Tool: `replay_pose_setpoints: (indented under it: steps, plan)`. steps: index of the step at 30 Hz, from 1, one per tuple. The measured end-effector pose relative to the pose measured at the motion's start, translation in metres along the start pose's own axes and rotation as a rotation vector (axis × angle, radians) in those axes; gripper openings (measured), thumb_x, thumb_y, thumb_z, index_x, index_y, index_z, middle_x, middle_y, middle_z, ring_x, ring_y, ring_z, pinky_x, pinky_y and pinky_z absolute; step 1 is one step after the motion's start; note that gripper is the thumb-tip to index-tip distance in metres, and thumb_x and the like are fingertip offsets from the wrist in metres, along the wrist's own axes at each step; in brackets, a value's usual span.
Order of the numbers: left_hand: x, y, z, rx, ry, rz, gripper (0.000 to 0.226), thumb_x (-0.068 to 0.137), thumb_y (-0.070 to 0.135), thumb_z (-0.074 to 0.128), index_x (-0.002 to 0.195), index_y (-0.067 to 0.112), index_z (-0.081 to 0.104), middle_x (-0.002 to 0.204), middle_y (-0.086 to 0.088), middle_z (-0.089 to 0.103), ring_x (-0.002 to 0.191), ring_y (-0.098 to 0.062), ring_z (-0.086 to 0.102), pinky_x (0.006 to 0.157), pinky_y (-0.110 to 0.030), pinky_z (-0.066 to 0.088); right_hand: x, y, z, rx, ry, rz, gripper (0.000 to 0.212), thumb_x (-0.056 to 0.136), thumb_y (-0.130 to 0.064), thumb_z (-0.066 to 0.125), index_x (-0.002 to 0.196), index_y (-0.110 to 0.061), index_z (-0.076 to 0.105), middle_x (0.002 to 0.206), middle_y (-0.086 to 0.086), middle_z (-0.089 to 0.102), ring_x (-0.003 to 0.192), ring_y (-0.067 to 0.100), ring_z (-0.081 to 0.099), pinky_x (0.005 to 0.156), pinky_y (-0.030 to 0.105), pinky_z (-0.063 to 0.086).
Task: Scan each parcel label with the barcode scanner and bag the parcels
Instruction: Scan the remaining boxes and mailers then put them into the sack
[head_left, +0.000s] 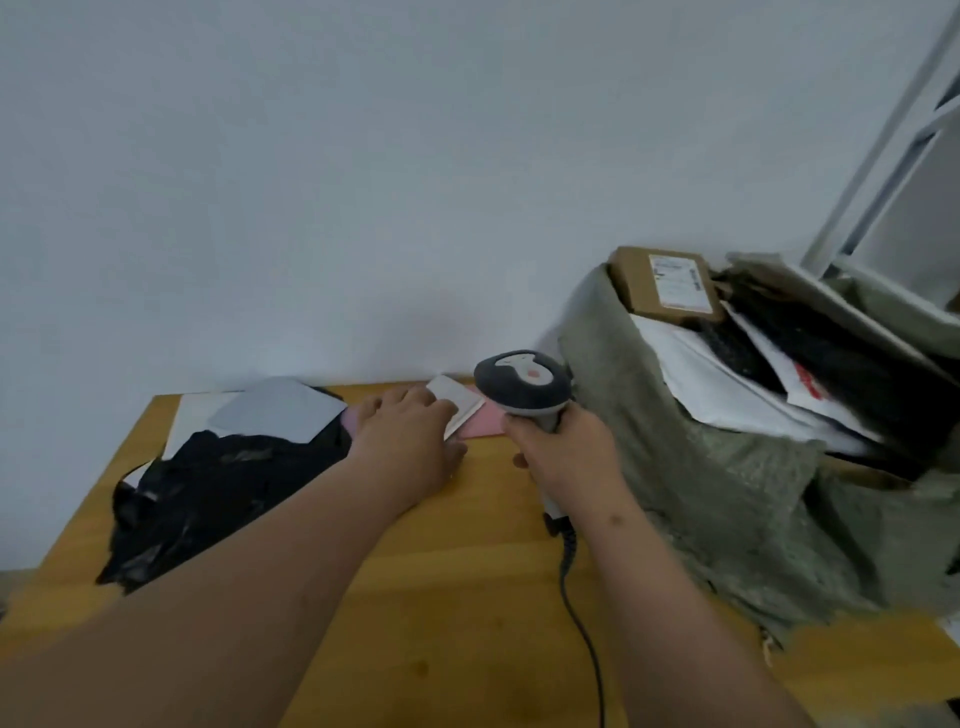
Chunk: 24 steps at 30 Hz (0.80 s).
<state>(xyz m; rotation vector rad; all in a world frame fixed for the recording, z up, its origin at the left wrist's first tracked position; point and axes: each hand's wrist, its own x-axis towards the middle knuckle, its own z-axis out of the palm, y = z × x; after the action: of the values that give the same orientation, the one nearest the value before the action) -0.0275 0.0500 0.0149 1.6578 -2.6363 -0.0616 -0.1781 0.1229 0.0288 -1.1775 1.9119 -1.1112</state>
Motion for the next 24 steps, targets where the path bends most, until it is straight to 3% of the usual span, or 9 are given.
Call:
replay_pose_setpoints:
  steps: [3,8,12,20,24]
  plan:
    - [-0.005,-0.03,0.023,-0.001,-0.081,-0.048,0.049,0.095,0.054,0.041,0.139,0.031,0.044,0.144,0.003,0.042,0.133,-0.023,0.035,0.107,-0.044,0.024,0.009,0.016,0.032,-0.031,-0.023,0.071,0.023,0.084,-0.036,0.064,0.082,-0.013,0.061,0.077,0.01,0.071,0.08,0.028,0.072,0.065,0.037,0.052]
    - [0.001,-0.063,0.058,-0.004,-0.192,-0.121,0.05,0.096,0.056,0.038,0.138,0.031,0.042,0.142,0.002,0.043,0.133,-0.023,0.035,0.107,-0.043,0.024,0.031,0.037,0.069,-0.042,-0.079,0.157,0.024,0.088,-0.027,0.065,0.077,-0.006,0.061,0.082,0.022,0.069,0.086,0.038,0.069,0.065,0.032,0.043]
    - [0.019,-0.081,0.081,0.002,-0.259,-0.162,0.05,0.095,0.054,0.042,0.14,0.031,0.04,0.142,0.002,0.042,0.133,-0.023,0.035,0.107,-0.043,0.026,0.059,0.054,0.094,-0.051,-0.134,0.219,0.021,0.087,-0.023,0.068,0.074,-0.009,0.061,0.085,0.025,0.069,0.078,0.035,0.068,0.062,0.028,0.041]
    - [0.083,-0.097,0.121,-0.033,-0.31,-0.188,0.06,0.094,0.054,0.045,0.148,0.032,0.03,0.151,0.001,0.034,0.14,-0.023,0.028,0.112,-0.045,0.021,0.133,0.087,0.126,-0.075,-0.213,0.32,0.02,0.085,-0.021,0.065,0.071,-0.011,0.055,0.062,0.006,0.051,0.058,0.016,0.045,0.057,0.025,0.035]
    - [0.117,-0.095,0.144,-0.051,-0.338,-0.186,0.062,0.094,0.051,0.048,0.149,0.031,0.026,0.155,0.0,0.029,0.142,-0.025,0.025,0.113,-0.046,0.02,0.165,0.102,0.139,-0.046,-0.208,0.332,0.02,0.087,-0.023,0.069,0.073,-0.013,0.058,0.061,0.003,0.053,0.059,0.016,0.047,0.057,0.025,0.037]
